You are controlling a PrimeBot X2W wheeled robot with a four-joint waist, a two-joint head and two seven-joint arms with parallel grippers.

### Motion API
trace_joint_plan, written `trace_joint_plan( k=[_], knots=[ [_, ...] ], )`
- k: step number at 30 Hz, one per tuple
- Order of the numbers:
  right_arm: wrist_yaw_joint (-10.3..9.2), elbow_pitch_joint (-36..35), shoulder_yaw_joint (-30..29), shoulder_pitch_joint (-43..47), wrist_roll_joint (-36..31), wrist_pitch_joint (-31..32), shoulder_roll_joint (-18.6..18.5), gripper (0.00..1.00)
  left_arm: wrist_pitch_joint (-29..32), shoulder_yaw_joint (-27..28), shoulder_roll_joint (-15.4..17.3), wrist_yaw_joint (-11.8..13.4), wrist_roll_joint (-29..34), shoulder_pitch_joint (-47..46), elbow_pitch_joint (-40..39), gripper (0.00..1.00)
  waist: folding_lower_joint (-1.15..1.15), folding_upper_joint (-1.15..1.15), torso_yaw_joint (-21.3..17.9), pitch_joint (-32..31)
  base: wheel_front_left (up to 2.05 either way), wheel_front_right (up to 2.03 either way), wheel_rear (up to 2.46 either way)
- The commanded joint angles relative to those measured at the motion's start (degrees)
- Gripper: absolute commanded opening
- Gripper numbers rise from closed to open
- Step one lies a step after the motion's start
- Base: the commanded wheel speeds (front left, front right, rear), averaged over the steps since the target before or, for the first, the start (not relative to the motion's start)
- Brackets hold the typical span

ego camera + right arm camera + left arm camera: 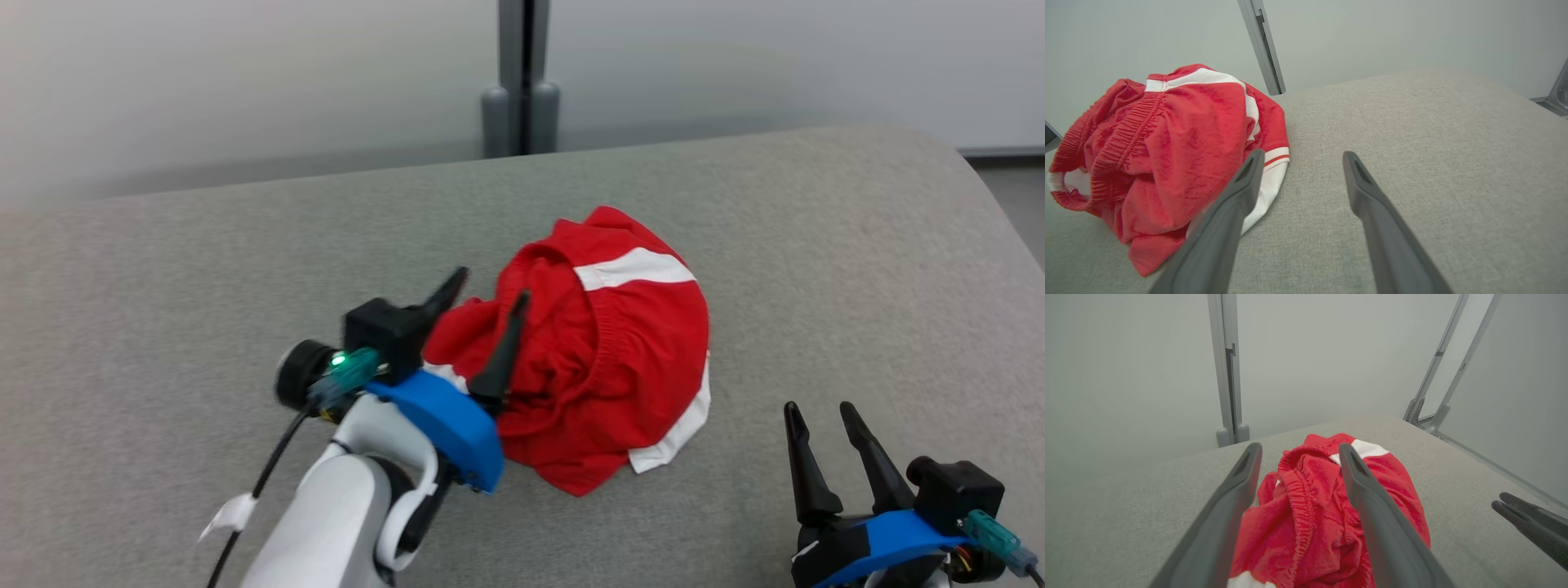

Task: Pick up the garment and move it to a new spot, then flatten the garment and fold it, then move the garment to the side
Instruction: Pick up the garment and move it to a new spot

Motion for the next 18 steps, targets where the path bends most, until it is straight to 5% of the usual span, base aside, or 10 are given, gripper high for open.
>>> trace_joint_plan(
  k=[1,7,18],
  knots=[
    [0.03,0.08,0.38,-0.86,0.48,-0.37,-0.29,1.00,2.19,-1.63,-0.30,-0.48,-0.82,-1.68,-0.10,1.00,-0.01,0.00,-1.14,0.62,0.00,0.00,0.00],
    [0.03,0.65,2.08,-2.21,1.56,-1.29,-0.28,1.00,9.83,-6.76,-1.51,-0.61,-4.09,-4.13,1.37,1.00,-0.01,0.00,-5.52,3.09,0.00,0.00,0.00],
    [0.03,2.95,4.18,-3.58,2.90,-3.03,-0.28,1.00,15.53,-8.11,-1.12,2.43,-4.00,-4.12,5.57,1.00,-0.01,0.00,-9.06,4.42,0.00,0.00,0.00]
  ],
)
